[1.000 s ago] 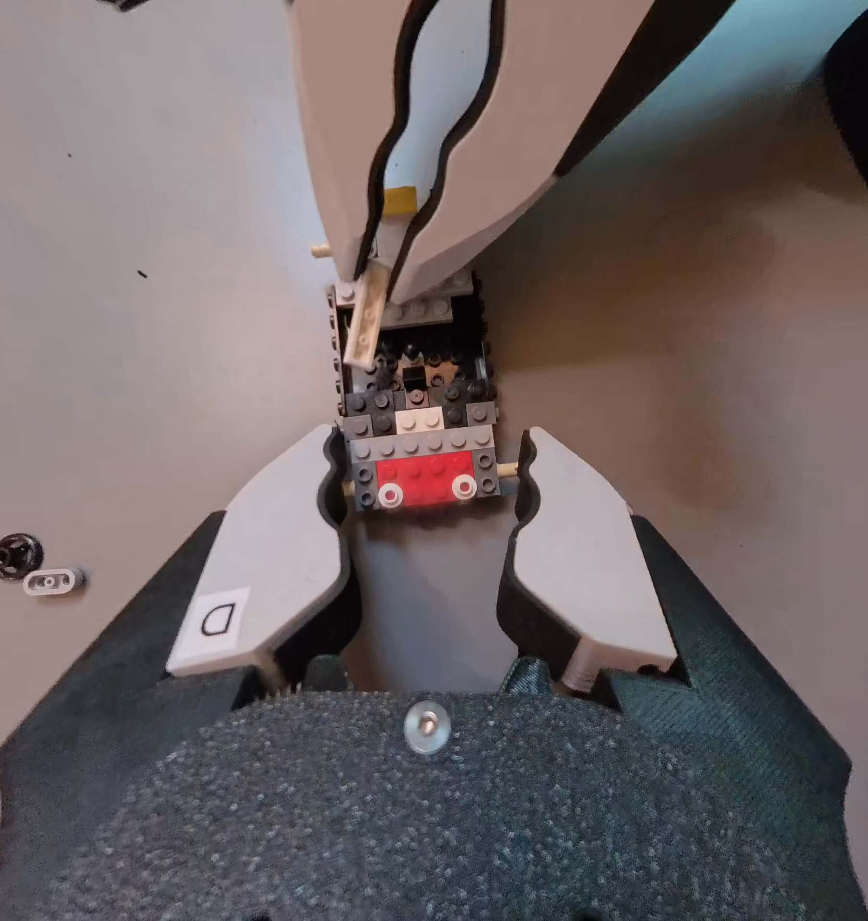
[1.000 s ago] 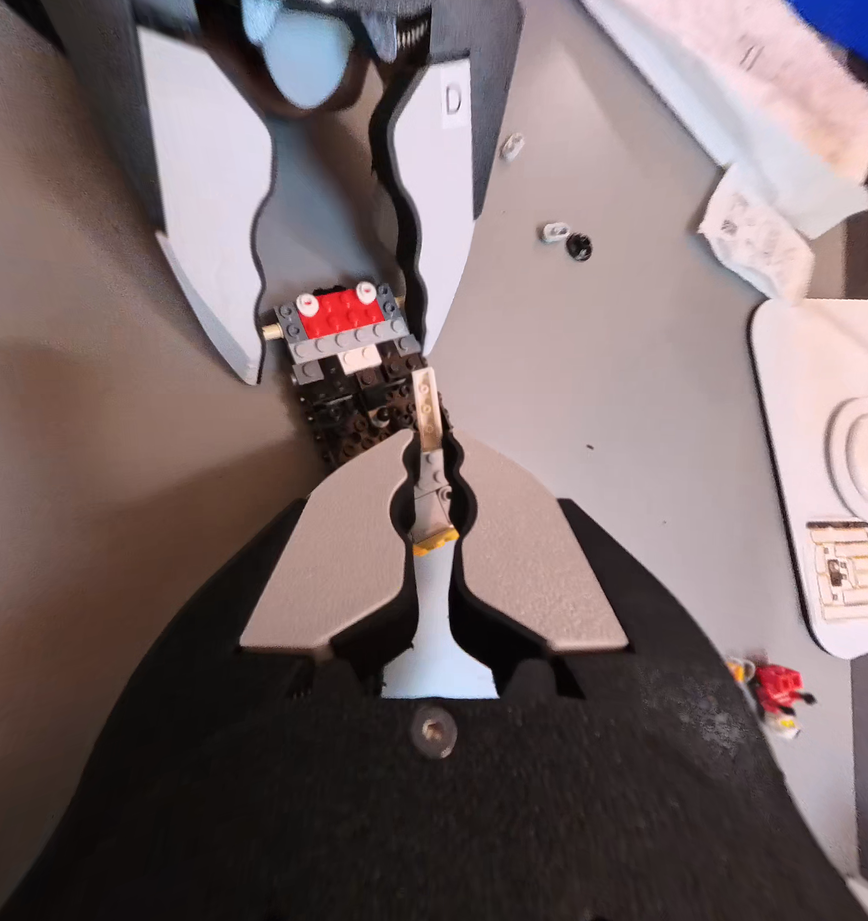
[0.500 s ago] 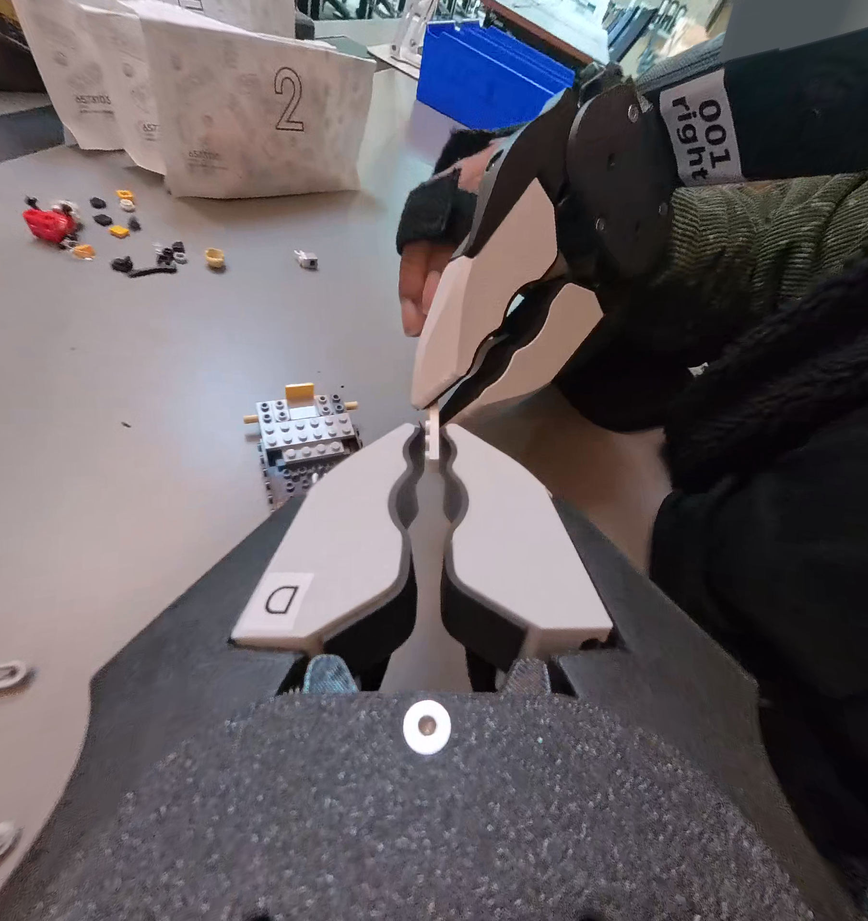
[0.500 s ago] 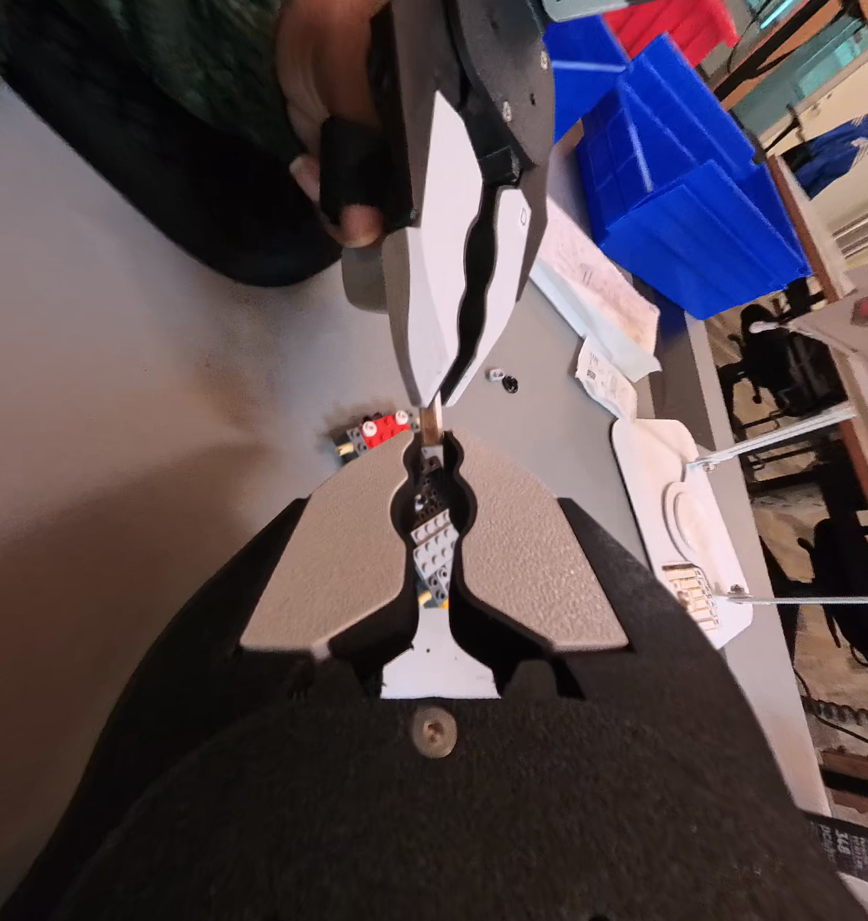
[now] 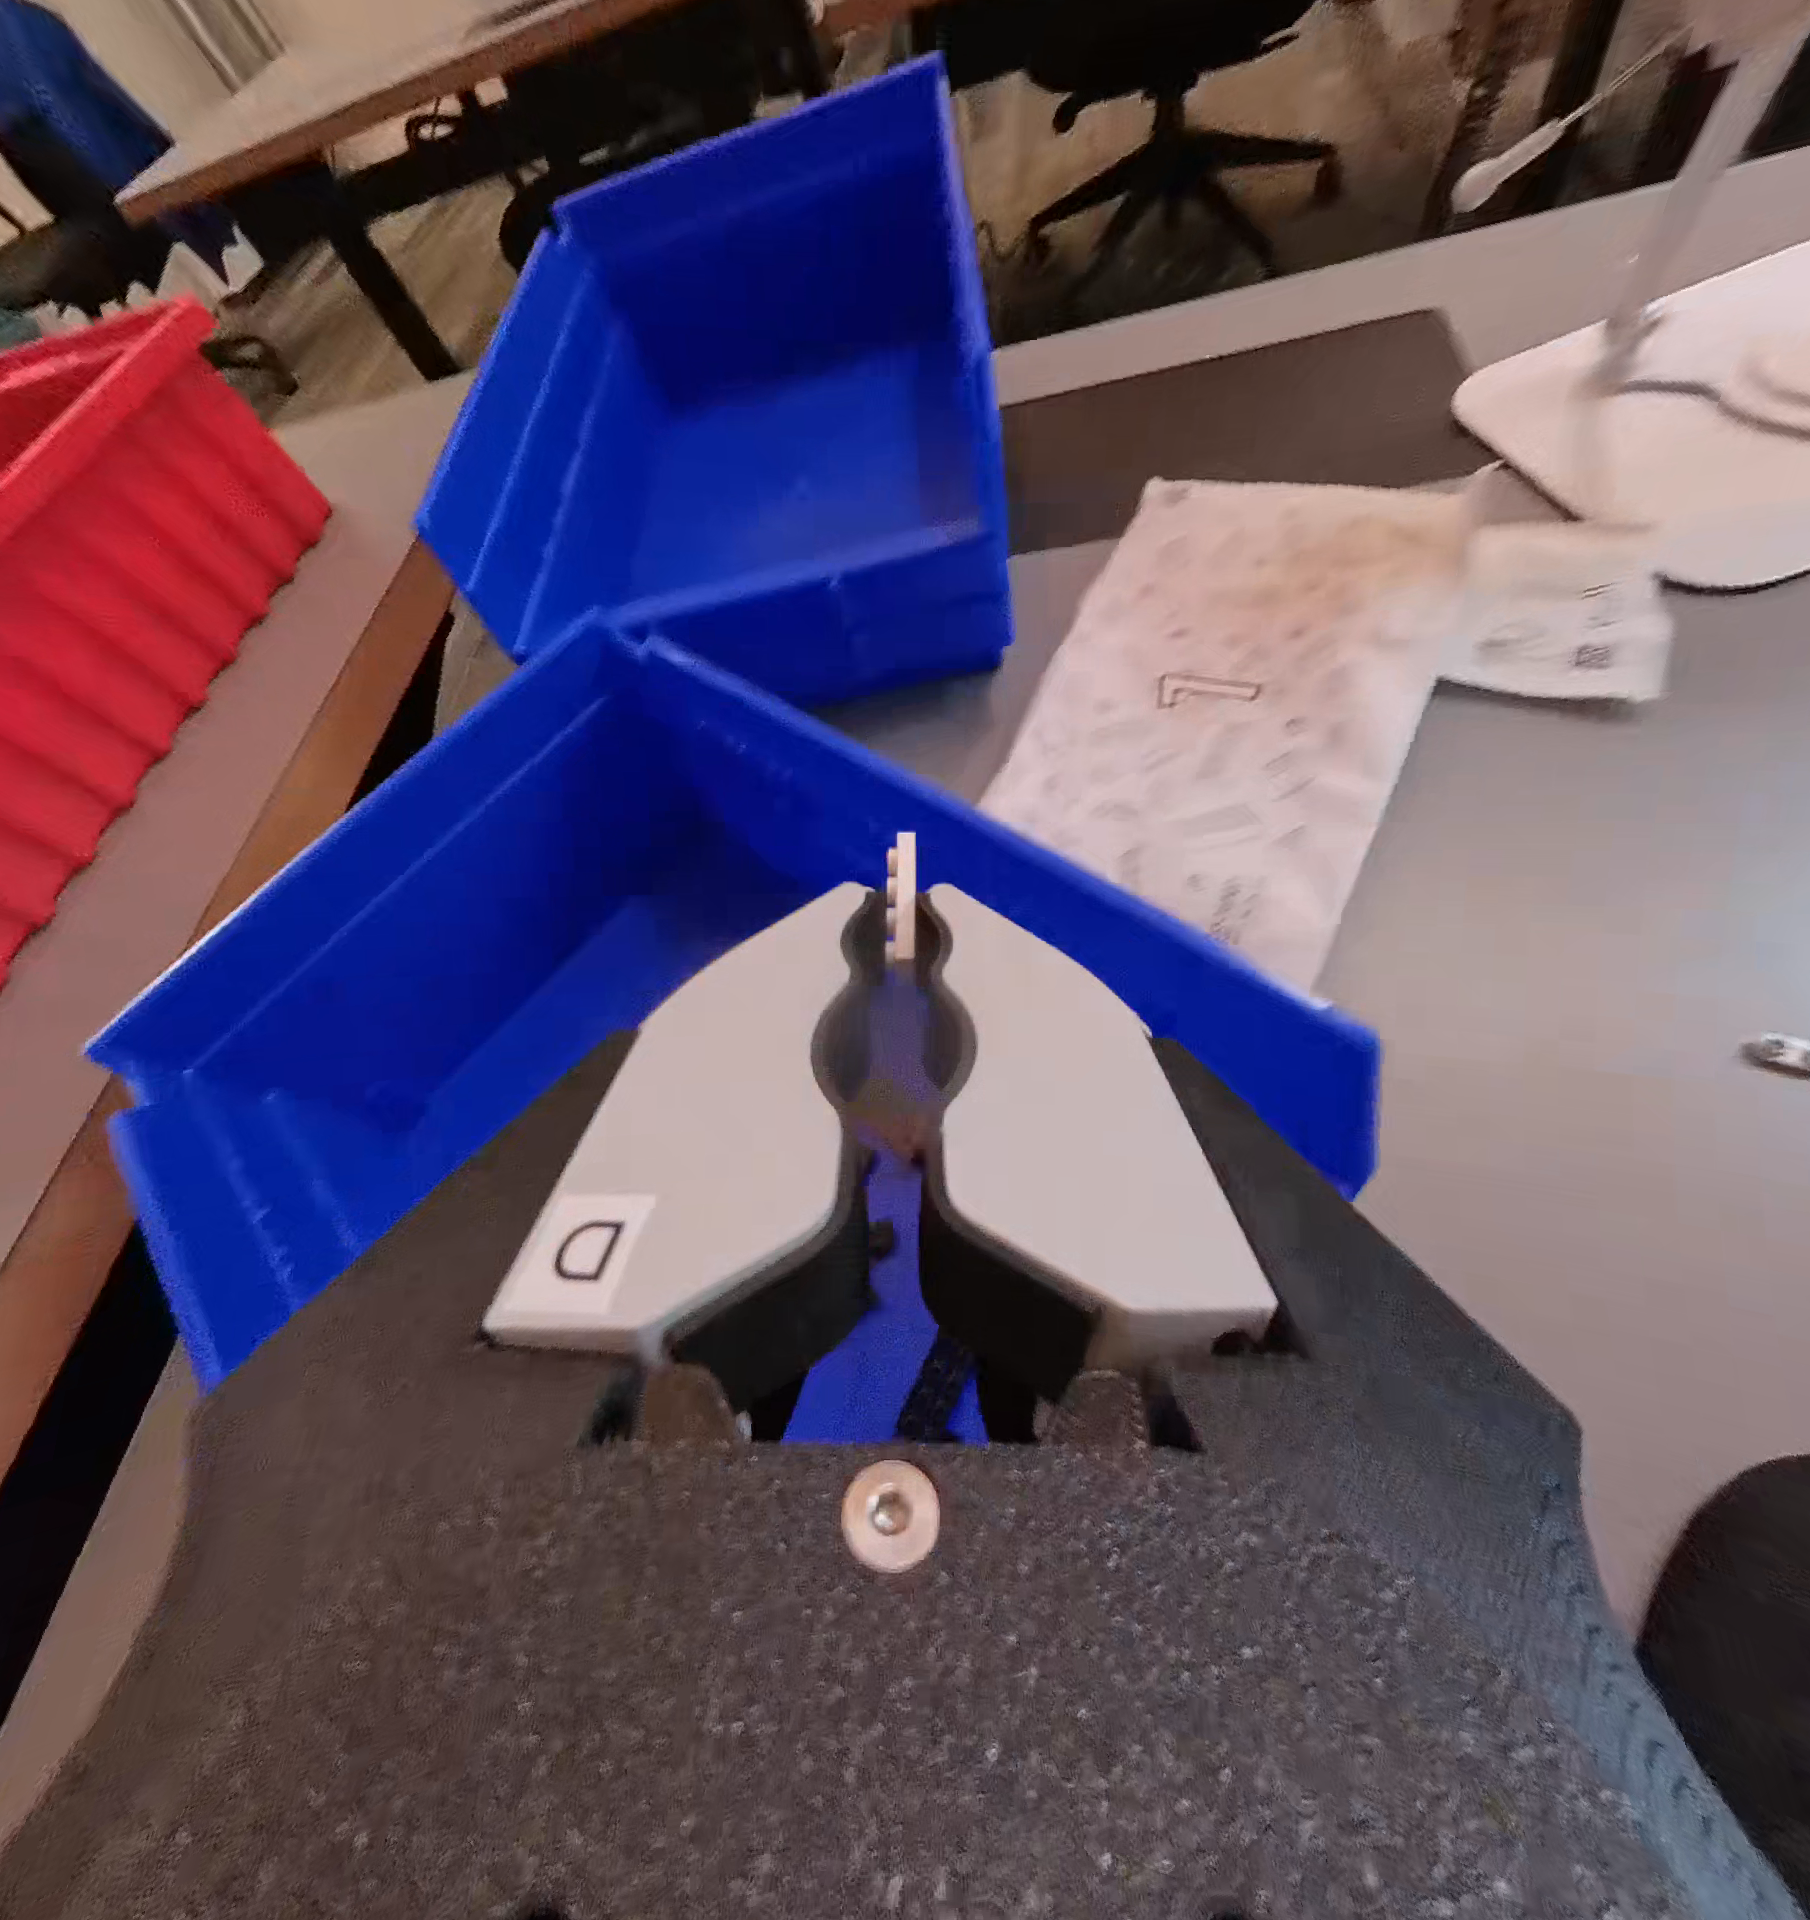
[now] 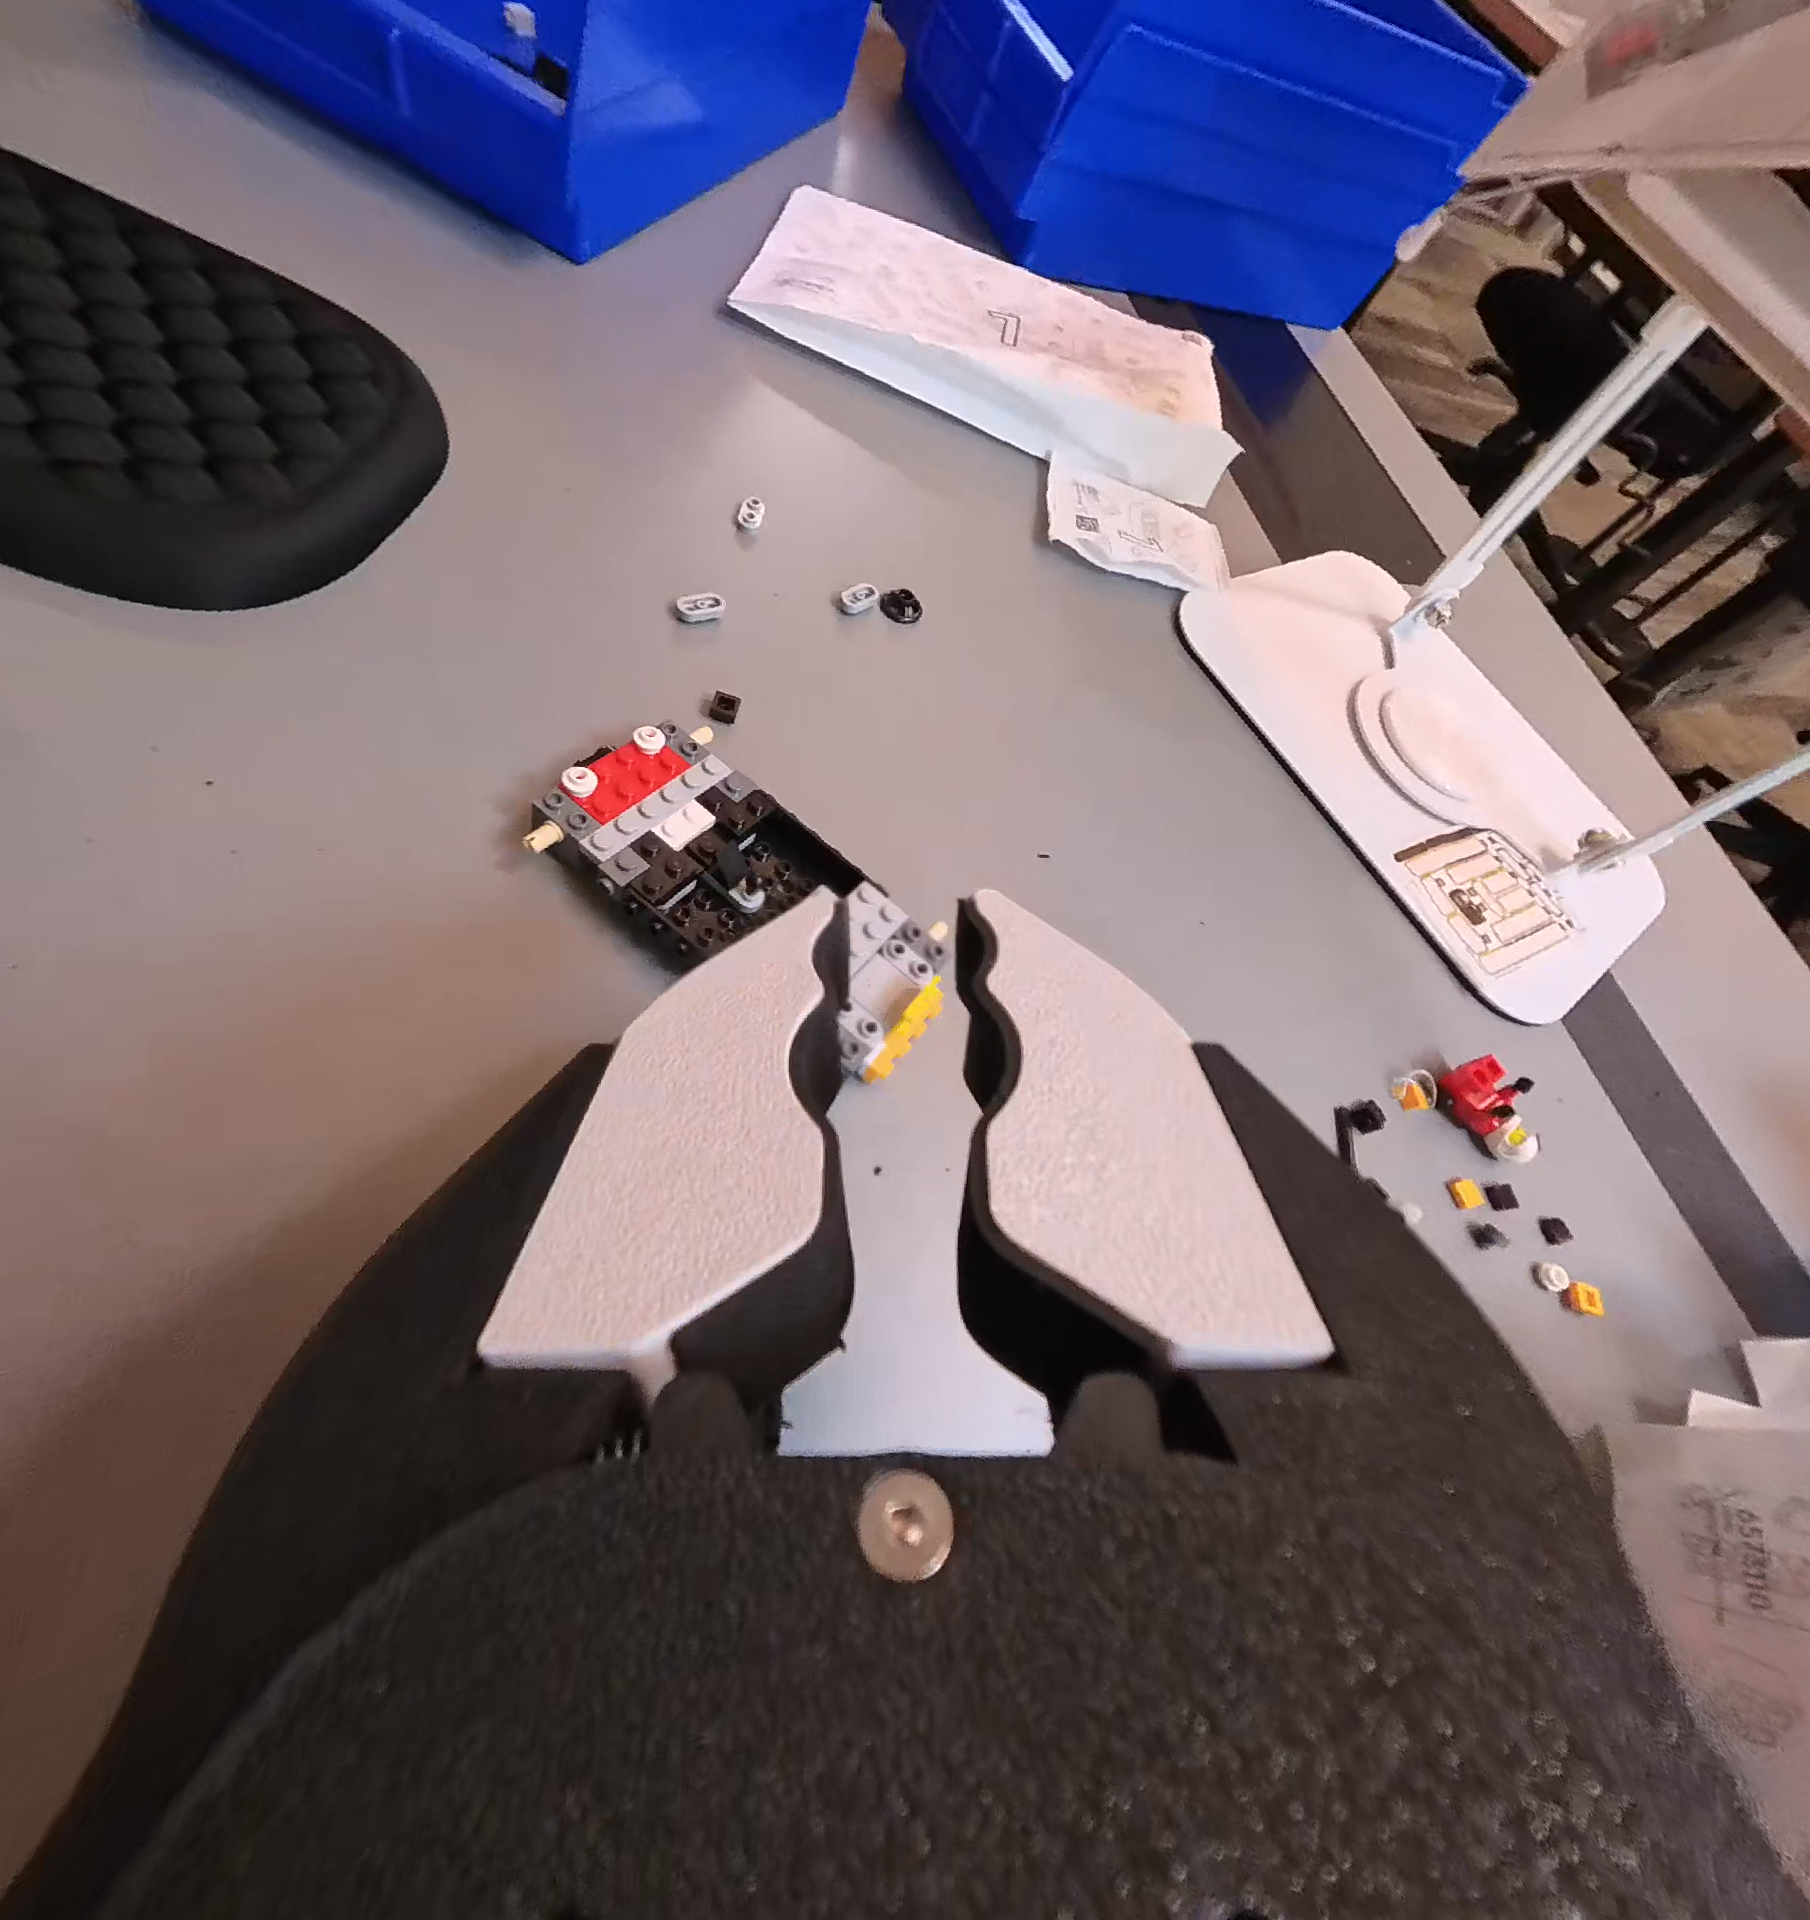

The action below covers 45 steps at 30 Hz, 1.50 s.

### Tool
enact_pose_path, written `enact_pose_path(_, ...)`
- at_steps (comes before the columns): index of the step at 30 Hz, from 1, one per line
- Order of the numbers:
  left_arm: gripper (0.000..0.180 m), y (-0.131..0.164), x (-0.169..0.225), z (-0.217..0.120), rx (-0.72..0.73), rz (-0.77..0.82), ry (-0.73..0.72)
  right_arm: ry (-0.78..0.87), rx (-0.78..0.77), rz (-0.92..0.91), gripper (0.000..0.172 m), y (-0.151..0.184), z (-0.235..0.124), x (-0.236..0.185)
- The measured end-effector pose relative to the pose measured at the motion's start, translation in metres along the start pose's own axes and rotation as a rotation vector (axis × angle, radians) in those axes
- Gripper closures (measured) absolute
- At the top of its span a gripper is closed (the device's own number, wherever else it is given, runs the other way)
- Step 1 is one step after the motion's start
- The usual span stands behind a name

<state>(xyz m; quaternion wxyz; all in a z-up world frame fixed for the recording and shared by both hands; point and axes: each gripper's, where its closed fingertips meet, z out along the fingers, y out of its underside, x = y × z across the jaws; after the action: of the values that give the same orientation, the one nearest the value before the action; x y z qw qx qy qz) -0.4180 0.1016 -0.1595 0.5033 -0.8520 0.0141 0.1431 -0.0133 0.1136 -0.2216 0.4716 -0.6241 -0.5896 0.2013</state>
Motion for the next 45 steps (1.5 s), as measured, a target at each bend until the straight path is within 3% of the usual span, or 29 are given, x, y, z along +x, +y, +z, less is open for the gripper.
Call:
enact_pose_path(5,0.173,0.032,-0.02,0.007,-0.123,-0.023,-0.052,0.016,-0.026,0.022,0.152,0.007,0.004,0.004)
enact_pose_path(7,0.143,0.041,-0.019,0.012,-0.168,-0.046,-0.042,0.018,-0.033,0.037,0.152,0.01,0.005,0.005)
enact_pose_path(13,0.136,0.0,0.008,0.004,0.035,0.017,-0.007,0.008,-0.045,0.101,0.149,0.015,0.008,0.008)
enact_pose_path(17,0.14,-0.039,0.063,-0.01,0.229,0.068,0.185,0.016,-0.052,0.108,0.147,0.019,0.01,0.009)
enact_pose_path(20,0.153,-0.066,0.109,-0.026,0.402,0.084,0.32,0.026,-0.039,0.12,0.146,0.018,0.011,0.01)
enact_pose_path(25,0.18,-0.081,0.17,-0.042,0.53,0.022,0.511,0.117,0.019,0.156,0.142,0.012,0.006,0.023)
enact_pose_path(32,0.18,-0.048,0.243,-0.032,0.385,0.105,0.729,0.151,0.042,0.223,0.139,0.013,0.004,0.029)
enact_pose_path(38,0.148,0.011,0.317,-0.03,0.158,0.34,0.931,0.057,-0.115,0.269,0.141,0.039,0.02,0.011)
enact_pose_path(45,0.123,0.039,0.361,-0.036,0.015,0.436,1.063,0.014,-0.177,0.41,0.158,0.042,0.034,0.009)
